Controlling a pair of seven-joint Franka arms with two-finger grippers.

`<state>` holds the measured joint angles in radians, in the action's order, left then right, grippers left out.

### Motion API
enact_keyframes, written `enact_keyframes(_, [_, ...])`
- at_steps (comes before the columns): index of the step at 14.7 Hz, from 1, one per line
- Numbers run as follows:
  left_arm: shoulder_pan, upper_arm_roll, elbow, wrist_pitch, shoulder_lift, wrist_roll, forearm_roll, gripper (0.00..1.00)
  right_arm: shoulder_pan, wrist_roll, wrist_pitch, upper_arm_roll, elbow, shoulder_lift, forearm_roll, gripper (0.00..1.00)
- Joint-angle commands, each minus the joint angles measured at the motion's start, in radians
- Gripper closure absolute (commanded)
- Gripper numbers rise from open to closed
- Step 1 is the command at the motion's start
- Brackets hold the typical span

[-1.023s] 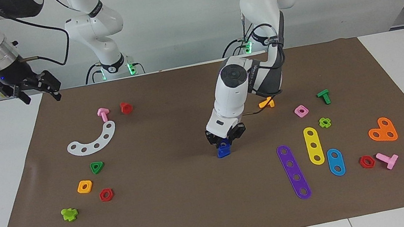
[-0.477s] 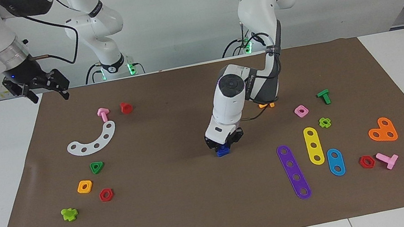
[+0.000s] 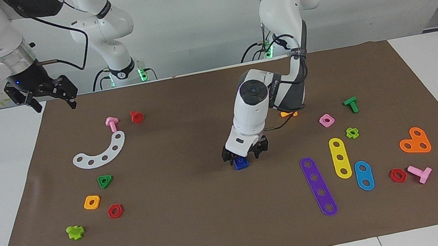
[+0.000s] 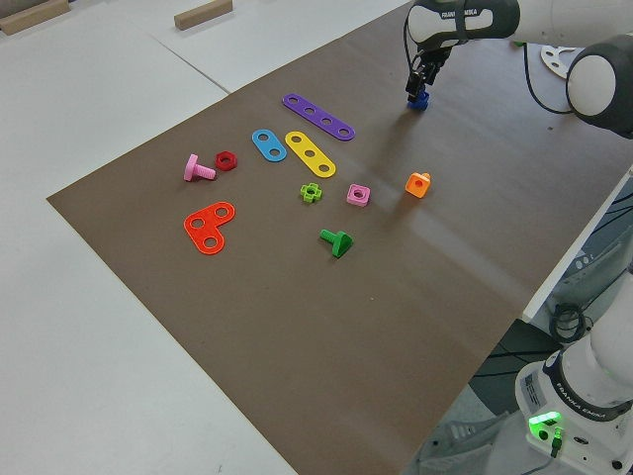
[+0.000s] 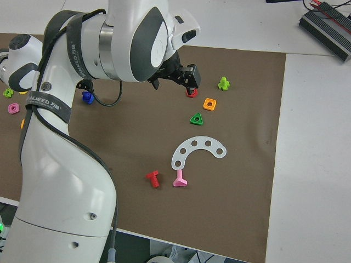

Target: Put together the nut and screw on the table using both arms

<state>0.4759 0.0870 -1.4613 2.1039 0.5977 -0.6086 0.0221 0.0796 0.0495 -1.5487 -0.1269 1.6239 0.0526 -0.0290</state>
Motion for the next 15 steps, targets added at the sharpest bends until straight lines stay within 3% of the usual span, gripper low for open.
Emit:
enact_keyframes(1, [-0.095, 0.008, 0.055, -0.169, -0.065, 0.045, -0.014, 0.0, -0.004, 0.021, -0.021, 0.006, 0.024, 0.018, 0.007, 0.0])
enact_keyframes(6, [-0.307, 0.004, -0.114, -0.318, -0.284, 0.424, -0.001, 0.0, -0.004, 0.021, -0.019, 0.006, 0.024, 0.018, 0.007, 0.0])
enact_keyframes(10, [-0.501, 0.002, -0.27, -0.326, -0.415, 0.697, -0.001, 0.0, -0.006, 0.021, -0.019, 0.004, 0.025, 0.018, 0.03, 0.0])
enact_keyframes(15, [-0.546, -0.003, -0.271, -0.363, -0.524, 0.707, -0.011, 0.0, -0.006, 0.021, -0.019, 0.006, 0.024, 0.018, 0.032, 0.0])
